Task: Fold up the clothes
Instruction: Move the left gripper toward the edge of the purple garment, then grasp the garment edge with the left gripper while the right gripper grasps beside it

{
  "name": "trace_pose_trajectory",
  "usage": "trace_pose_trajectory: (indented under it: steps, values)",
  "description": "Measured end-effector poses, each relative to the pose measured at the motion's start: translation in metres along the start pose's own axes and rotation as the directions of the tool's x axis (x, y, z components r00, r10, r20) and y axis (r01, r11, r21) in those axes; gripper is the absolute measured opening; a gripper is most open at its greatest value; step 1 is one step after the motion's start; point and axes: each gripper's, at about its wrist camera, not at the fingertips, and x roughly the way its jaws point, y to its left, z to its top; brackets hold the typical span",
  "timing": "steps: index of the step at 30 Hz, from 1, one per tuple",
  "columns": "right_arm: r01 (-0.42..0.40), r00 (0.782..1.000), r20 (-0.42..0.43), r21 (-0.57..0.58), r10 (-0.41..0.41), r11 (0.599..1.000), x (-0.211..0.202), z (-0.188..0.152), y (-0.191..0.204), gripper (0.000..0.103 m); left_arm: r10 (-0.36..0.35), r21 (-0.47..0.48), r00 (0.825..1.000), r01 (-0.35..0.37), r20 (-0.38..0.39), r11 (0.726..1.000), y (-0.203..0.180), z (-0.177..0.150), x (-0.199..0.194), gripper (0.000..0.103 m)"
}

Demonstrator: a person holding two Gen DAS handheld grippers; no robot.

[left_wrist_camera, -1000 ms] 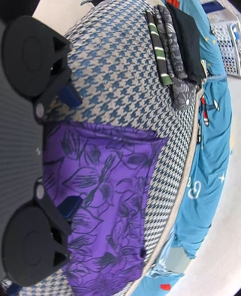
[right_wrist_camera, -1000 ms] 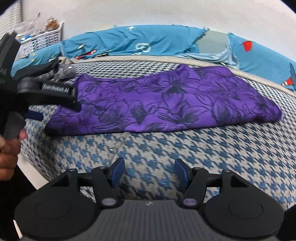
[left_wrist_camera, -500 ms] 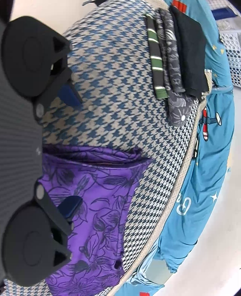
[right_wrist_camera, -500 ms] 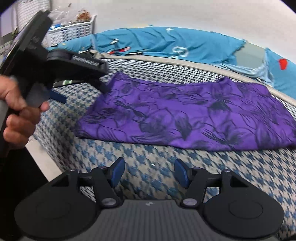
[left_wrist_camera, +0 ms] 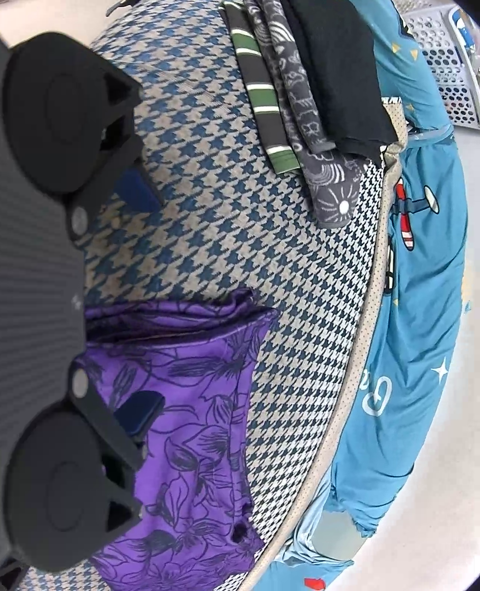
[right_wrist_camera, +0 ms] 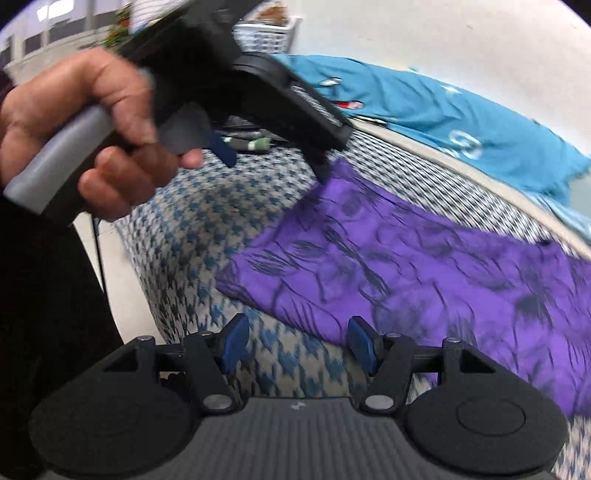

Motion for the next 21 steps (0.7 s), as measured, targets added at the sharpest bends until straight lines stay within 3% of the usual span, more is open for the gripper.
trace_pose_trajectory:
  steps: [10,18,21]
  values:
    - [-0.019,1.0,0.016,-0.227,0.023,0.974,0.032,0.007,0.021,0.059,-0.036,-0.032,0.998,0.034,-0.055,0.999,0.012,0.013,0.019,0.103]
    - [0.017,0.999,0.039,-0.349,-0.003,0.937,0.052,0.005,0.03,0.057,-0.074,-0.078,0.993,0.067,-0.088,0.995,0.015,0.02,0.027,0.103]
    - [0.003,0.999,0.052,-0.358,0.017,0.934,0.055,0.005,0.029,0.046,-0.075,-0.073,0.993,0.069,-0.094,0.995,0.013,0.02,0.029,0.103]
